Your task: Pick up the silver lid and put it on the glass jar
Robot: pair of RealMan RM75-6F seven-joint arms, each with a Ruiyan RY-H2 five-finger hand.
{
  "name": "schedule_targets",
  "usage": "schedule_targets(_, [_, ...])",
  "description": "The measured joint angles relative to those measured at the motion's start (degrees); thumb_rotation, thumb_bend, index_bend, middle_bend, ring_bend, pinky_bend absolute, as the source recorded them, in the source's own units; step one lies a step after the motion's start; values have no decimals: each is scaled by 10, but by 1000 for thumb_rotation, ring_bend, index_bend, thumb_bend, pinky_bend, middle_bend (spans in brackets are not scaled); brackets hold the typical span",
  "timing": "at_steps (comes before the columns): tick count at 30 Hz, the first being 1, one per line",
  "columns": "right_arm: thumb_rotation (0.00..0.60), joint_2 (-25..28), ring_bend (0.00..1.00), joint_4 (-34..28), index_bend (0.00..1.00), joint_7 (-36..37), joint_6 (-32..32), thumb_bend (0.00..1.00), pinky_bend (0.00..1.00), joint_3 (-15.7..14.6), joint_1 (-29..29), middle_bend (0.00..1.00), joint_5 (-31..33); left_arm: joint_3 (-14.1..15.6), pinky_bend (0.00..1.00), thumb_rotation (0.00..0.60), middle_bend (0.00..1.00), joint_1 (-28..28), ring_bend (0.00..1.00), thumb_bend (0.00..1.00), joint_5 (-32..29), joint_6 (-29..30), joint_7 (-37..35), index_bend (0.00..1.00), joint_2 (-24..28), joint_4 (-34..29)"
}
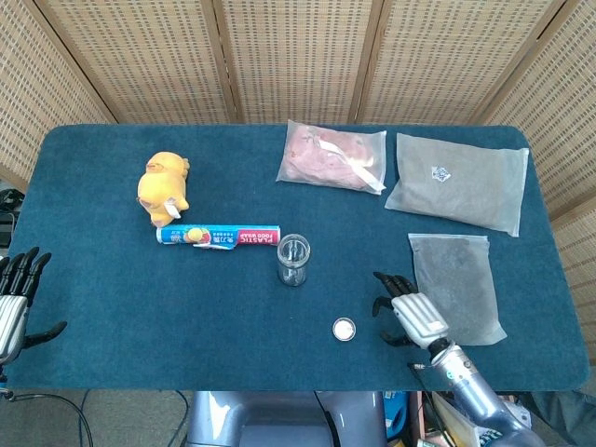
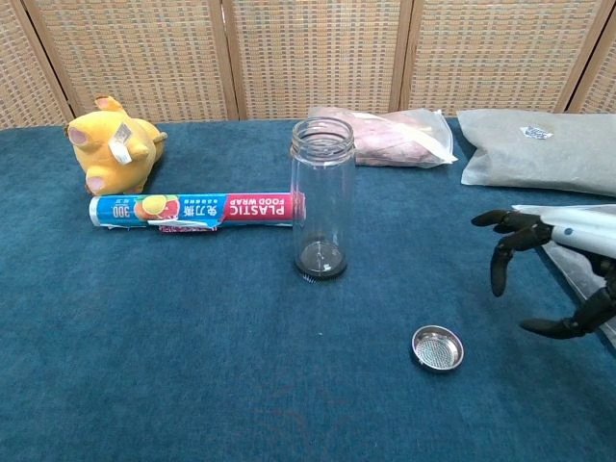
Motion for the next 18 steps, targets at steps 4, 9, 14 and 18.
schedule_targets(4, [600,-25,0,2,485,-22,-6,460,0,1,10,0,16,0,0,600,0,-1,0,60,-2,-2,-1,0,0,2])
schedule_targets(9, [600,-58,0,5,486,-41,-12,459,0,3,23,0,49,-1,0,600,0,-2,0,60,-4,-3,2,0,-2,3])
schedule_targets(14, [600,-80,0,13,485,-52,-19,479,0,6,37,0,71,-2,0,600,0,-1,0,60,-5,-2,4,0,-2,2])
schedule_targets(18, [600,-96,0,30,485,-66,-21,489,0,9,47,0,91,-2,0,600,0,-3,0,60,-7,-5,1,0,-3,4])
